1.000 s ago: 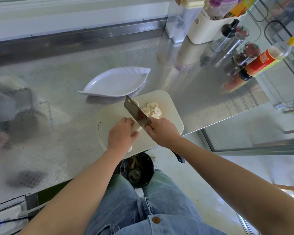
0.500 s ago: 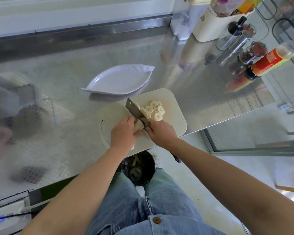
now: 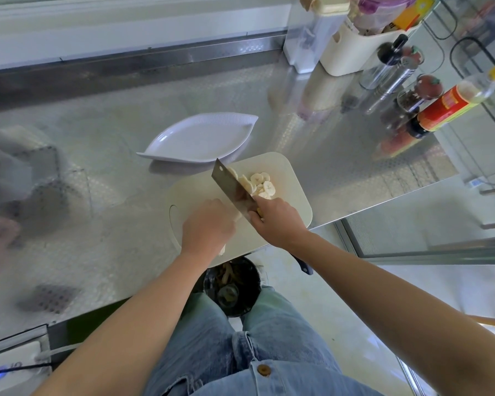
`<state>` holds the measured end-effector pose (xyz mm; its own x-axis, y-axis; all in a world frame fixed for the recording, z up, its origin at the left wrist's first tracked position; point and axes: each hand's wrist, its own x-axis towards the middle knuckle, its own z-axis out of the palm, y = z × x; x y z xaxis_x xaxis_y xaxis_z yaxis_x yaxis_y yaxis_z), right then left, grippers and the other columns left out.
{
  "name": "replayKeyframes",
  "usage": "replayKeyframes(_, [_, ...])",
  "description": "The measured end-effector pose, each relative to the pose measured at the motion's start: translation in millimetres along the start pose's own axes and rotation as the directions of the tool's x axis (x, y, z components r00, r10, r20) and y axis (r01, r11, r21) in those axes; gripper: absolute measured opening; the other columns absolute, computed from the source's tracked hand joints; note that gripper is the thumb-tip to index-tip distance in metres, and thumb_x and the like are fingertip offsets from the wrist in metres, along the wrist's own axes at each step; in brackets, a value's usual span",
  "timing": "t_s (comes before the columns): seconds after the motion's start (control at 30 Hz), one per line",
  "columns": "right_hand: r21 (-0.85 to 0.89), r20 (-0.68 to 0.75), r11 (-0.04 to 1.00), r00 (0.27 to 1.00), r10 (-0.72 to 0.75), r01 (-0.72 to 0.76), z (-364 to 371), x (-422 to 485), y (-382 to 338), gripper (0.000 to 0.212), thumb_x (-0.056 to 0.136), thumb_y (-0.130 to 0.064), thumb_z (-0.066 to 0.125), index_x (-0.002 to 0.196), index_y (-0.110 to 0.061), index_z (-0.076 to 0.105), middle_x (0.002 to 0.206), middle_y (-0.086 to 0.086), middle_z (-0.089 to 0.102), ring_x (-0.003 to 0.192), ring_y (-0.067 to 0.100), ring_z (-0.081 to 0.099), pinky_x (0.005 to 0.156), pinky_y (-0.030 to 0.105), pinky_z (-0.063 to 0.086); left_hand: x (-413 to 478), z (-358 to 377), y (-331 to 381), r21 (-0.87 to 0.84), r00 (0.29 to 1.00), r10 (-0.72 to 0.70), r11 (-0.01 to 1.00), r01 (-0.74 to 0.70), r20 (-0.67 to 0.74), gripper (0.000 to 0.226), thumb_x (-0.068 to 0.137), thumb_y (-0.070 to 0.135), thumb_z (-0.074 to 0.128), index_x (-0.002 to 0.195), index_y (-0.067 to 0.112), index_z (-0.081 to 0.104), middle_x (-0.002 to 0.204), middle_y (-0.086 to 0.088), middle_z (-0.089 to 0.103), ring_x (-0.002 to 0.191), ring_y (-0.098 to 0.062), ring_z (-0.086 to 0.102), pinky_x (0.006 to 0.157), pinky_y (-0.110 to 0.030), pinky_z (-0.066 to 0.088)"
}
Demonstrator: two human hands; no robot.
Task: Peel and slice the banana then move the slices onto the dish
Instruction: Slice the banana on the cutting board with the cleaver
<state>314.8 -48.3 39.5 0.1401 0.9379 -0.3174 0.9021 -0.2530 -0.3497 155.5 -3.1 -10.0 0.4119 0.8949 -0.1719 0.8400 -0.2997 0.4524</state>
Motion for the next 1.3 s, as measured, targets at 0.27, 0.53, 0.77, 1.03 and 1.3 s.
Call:
replayKeyframes(0.27, [-0.004,0.053,0.999,0.998,0.042,-0.042,18,4,3,0.026,0.098,-0.032,0.041,0.093,-0.010,0.053,0.072,0.007,0.052,0.066,0.029,0.051,0.056,0.031,0.034,1,-1,-1,-0.026,1.000,-0.006,1.000,0.007,0.008,0.030,0.082,0.040,0.066,0.100,0.017,0.058,0.097,0.004,0.056,0.079,-0.022,0.057,0.061,-0.028,0.038])
replayKeyframes(0.53, [-0.004,0.067,0.999,0.997,0.032,-0.031,22,3,6,0.024,0.098,-0.032,0.041,0.094,-0.011,0.052,0.071,0.006,0.051,0.067,0.029,0.052,0.055,0.031,0.033,1,-2,-2,-0.021,1.000,0.003,1.000,-0.003,-0.002,0.029,0.081,0.040,0.067,0.096,0.017,0.058,0.094,0.003,0.057,0.076,-0.020,0.054,0.060,-0.029,0.039])
replayKeyframes(0.77, [0.025,-0.010,1.000,1.000,-0.005,0.005,-5,1,1,0.019,0.095,-0.026,0.044,0.080,-0.016,0.039,0.065,0.002,0.042,0.062,0.025,0.042,0.047,0.028,0.021,1,-2,0,0.023,1.000,0.004,1.000,-0.004,-0.002,0.030,0.083,0.039,0.063,0.104,0.016,0.059,0.101,0.002,0.057,0.085,-0.022,0.058,0.061,-0.029,0.039])
replayKeyframes(1.03, [0.009,0.044,1.000,0.999,-0.001,0.000,3,-1,2,0.019,0.097,-0.028,0.042,0.090,-0.012,0.050,0.072,0.004,0.048,0.068,0.026,0.045,0.057,0.030,0.030,2,-1,-1,-0.003,1.000,0.010,1.000,-0.010,-0.016,0.030,0.082,0.037,0.066,0.102,0.015,0.060,0.099,0.001,0.059,0.085,-0.022,0.058,0.061,-0.029,0.037])
replayKeyframes(1.3, [-0.006,0.094,1.000,0.995,0.022,-0.021,22,4,3,0.022,0.098,-0.031,0.041,0.092,-0.011,0.048,0.073,0.006,0.052,0.068,0.029,0.052,0.057,0.032,0.036,2,0,-1,-0.037,1.000,-0.007,0.999,0.007,-0.003,0.029,0.080,0.039,0.068,0.098,0.018,0.060,0.097,0.004,0.058,0.082,-0.021,0.057,0.063,-0.033,0.046])
